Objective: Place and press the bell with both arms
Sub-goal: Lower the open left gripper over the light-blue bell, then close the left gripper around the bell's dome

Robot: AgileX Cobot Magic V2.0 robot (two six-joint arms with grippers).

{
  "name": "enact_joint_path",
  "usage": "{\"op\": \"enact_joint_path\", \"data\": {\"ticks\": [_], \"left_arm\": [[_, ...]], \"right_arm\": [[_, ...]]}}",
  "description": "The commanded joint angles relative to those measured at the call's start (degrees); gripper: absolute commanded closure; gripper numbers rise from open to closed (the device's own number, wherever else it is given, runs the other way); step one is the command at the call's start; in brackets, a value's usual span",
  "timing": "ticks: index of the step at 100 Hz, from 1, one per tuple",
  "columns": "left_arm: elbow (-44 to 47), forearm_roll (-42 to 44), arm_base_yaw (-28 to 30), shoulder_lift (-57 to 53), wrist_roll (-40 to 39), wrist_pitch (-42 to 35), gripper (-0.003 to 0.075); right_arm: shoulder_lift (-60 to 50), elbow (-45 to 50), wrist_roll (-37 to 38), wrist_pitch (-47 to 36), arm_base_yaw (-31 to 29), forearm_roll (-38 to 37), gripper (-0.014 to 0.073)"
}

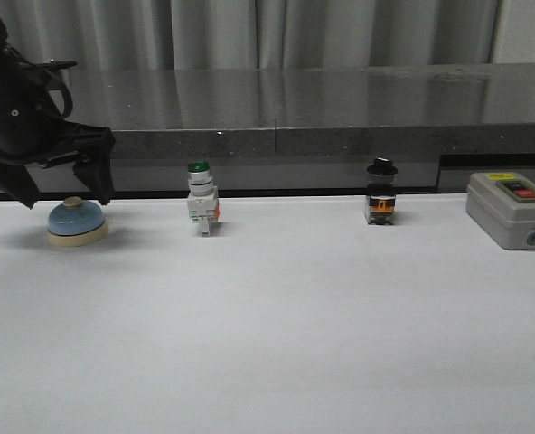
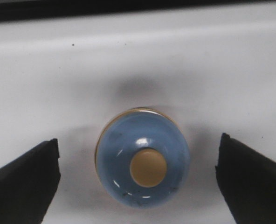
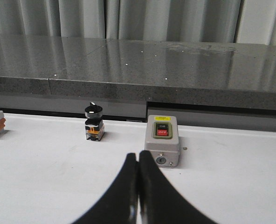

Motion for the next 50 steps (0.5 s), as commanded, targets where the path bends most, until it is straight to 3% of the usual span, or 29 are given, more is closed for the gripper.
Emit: {"op": "enact_joint_path", "data": {"ticks": [1,50], "left_arm": [[-1.7,-0.5,-0.3,-2.3,0.1,-2.6,0.0084],[-1.7,-0.5,-0.3,0.3,0.1,-2.6,0.0084]], "right_arm": [[-1.0,-0.8,0.0,-4.3,-0.3,-0.5,0.0654],[-1.0,-0.8,0.0,-4.3,-0.3,-0.5,0.0654]]}}
